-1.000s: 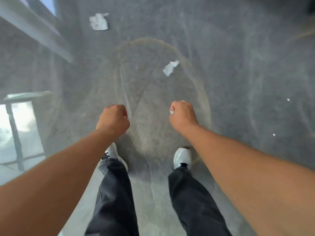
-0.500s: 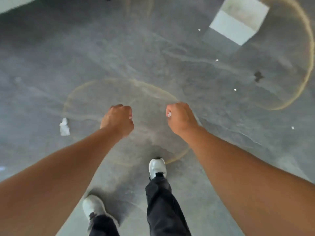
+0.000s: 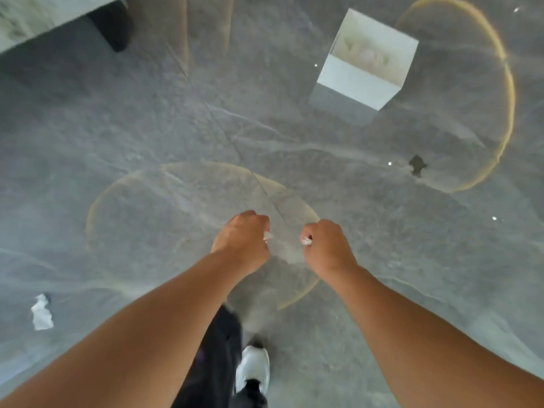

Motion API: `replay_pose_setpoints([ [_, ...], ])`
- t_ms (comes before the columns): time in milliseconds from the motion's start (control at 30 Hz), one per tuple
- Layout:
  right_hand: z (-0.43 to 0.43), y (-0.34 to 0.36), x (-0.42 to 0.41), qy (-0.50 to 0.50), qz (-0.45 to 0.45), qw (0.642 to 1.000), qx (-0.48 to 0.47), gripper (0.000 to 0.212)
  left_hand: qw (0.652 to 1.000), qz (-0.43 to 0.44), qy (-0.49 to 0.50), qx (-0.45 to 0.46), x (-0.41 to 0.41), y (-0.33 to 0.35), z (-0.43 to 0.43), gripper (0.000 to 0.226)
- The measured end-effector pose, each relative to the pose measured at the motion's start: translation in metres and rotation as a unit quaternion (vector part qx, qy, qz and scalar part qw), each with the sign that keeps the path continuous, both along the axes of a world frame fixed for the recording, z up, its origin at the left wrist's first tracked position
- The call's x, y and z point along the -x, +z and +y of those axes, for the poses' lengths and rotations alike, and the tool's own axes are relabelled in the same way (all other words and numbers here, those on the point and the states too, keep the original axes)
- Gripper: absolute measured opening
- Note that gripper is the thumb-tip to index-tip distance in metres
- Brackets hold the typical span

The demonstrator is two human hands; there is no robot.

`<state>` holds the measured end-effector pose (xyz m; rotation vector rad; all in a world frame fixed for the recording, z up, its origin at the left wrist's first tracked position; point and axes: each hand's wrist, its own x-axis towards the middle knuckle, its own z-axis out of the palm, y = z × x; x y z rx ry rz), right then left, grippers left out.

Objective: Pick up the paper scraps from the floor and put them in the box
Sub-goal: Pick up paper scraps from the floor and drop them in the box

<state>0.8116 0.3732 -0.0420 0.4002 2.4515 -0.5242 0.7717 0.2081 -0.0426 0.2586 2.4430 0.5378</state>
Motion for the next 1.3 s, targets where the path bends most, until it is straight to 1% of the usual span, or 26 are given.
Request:
replay_pose_setpoints([
  [133,0.013,-0.008,0.087,-0.023,0.015,1.000,0.010,0.024,0.999,-0.010,0.024,0.029,0.077,-0.013,0.011,0.025],
  [267,0.053,-0.020,0.189,-0.080,0.005,0.997,0.010,0.021,0.998,-0.025,0.019,0.052,0.173,-0.025,0.042,0.023],
  [400,0.106,-0.031,0.272,-0.094,0.017,0.995,0.020,0.020,0.996,-0.005,0.025,0.081,0.265,-0.034,0.087,0.027],
  [500,0.160,-0.044,0.320,-0.109,0.007,0.994,0.014,0.019,0.995,-0.014,0.034,0.096,0.325,-0.046,0.140,0.029],
  [567,0.205,-0.063,0.358,-0.103,-0.001,0.995,0.005,0.020,0.994,-0.031,0.055,0.086,0.365,-0.064,0.188,0.029],
  [667,0.269,-0.104,0.425,-0.119,0.010,0.993,-0.006,0.018,0.995,-0.048,0.054,0.062,0.424,-0.104,0.268,0.024],
  [767,0.322,-0.150,0.482,-0.124,0.042,0.991,0.000,0.015,0.996,-0.060,0.052,0.050,0.477,-0.151,0.346,0.023],
  [833,0.353,-0.175,0.506,-0.130,0.054,0.990,0.013,0.013,0.992,-0.081,0.087,0.050,0.506,-0.176,0.393,0.023],
  [900,0.380,-0.196,0.523,-0.137,0.052,0.989,0.024,0.014,0.986,-0.103,0.127,0.039,0.530,-0.194,0.433,0.029],
  [967,0.402,-0.213,0.537,-0.162,0.044,0.985,0.026,0.019,0.984,-0.107,0.141,0.030,0.553,-0.210,0.463,0.037],
  [1067,0.424,-0.232,0.545,-0.214,0.018,0.976,0.043,0.036,0.983,-0.107,0.142,0.031,0.577,-0.229,0.488,0.047],
  [1100,0.428,-0.237,0.544,-0.224,0.012,0.974,0.042,0.039,0.982,-0.122,0.142,0.032,0.582,-0.233,0.491,0.054],
  [1167,0.434,-0.244,0.540,-0.230,0.014,0.973,0.026,0.038,0.978,-0.149,0.143,0.038,0.587,-0.237,0.489,0.066],
  [1233,0.433,-0.248,0.538,-0.235,0.015,0.972,0.016,0.033,0.975,-0.155,0.156,0.040,0.586,-0.239,0.477,0.064],
  [1300,0.426,-0.246,0.537,-0.224,0.010,0.974,0.013,0.028,0.975,-0.153,0.152,0.046,0.580,-0.239,0.458,0.051],
])
